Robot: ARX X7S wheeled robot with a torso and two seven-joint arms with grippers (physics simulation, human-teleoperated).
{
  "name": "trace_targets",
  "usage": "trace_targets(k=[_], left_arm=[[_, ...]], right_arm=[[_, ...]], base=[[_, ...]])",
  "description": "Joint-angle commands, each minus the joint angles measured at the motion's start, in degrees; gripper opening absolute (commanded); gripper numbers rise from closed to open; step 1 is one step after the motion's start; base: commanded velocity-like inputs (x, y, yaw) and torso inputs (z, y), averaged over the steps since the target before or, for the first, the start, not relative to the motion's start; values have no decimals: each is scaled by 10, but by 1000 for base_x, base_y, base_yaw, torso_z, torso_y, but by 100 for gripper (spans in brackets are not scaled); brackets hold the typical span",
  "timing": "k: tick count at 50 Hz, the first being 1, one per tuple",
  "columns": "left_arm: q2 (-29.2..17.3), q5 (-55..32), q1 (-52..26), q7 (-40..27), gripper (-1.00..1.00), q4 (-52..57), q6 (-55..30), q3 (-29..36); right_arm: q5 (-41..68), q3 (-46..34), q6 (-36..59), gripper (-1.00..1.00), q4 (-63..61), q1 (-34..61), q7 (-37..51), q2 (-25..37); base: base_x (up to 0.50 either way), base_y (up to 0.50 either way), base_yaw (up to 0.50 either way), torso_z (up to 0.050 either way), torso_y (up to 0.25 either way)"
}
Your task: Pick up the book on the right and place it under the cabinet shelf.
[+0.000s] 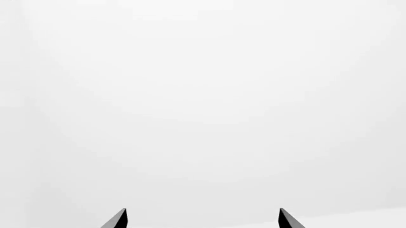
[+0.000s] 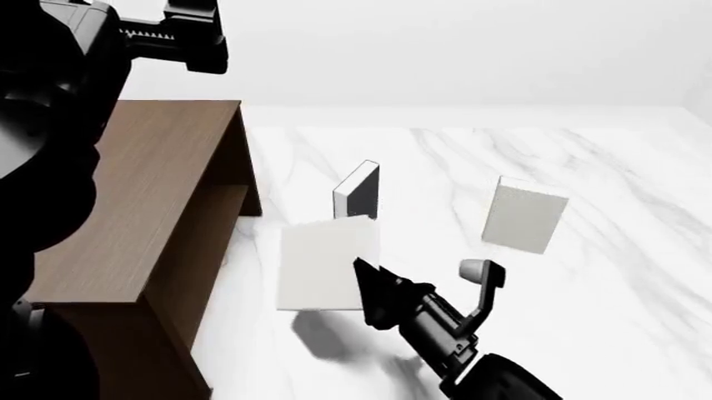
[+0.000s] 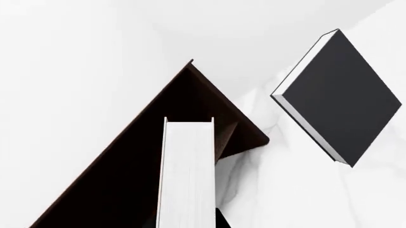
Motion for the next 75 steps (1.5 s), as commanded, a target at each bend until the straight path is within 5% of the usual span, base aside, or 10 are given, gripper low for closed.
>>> trace_targets(k=[1, 63, 75], left_arm=[[-3, 1, 4, -4, 100, -1, 10, 6], [-17, -29, 7, -20, 100, 11, 7, -1], [-18, -33, 6, -23, 100, 10, 9, -1]], right_arm=[[13, 18, -11, -100, 31, -14, -39, -41], [37, -31, 5, -100, 492, 53, -201, -290], [67, -113, -10, -100, 528, 68, -188, -297]], base=[[0, 0, 0, 0, 0], [0, 0, 1, 0, 1], [1, 0, 4, 0, 0]])
